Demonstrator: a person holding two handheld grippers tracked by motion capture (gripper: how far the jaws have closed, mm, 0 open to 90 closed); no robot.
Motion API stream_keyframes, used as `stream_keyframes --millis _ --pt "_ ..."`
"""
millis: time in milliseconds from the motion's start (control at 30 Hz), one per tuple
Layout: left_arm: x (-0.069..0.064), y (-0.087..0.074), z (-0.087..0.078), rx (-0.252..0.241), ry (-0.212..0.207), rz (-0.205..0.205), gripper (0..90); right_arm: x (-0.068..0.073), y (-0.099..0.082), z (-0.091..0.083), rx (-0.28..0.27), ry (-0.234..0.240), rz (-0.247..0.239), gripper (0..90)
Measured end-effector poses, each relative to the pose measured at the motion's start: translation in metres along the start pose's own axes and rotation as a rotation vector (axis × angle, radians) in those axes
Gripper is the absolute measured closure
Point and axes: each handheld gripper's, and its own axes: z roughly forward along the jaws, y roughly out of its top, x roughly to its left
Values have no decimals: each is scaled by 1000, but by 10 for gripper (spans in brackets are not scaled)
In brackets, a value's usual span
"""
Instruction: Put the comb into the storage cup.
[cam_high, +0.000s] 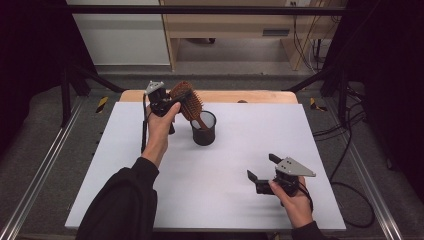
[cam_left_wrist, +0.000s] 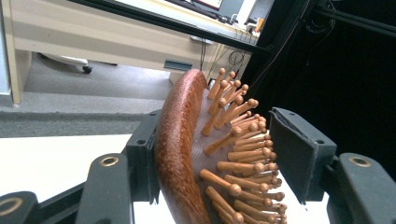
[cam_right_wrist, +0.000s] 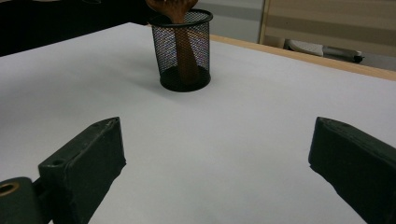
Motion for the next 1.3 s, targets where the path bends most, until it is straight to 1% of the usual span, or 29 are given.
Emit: stream_keyframes --millis 433,767,1000,1300 --pt "0 0 0 6 -5 3 366 1 0 0 0 3 -1 40" --pt "-2 -1 0 5 5 23 337 1 0 0 1 2 -2 39" --pt "-3 -1 1 4 -9 17 281 1 0 0 1 1 -2 40" --pt "-4 -1 1 6 4 27 231 1 0 0 2 2 -2 40"
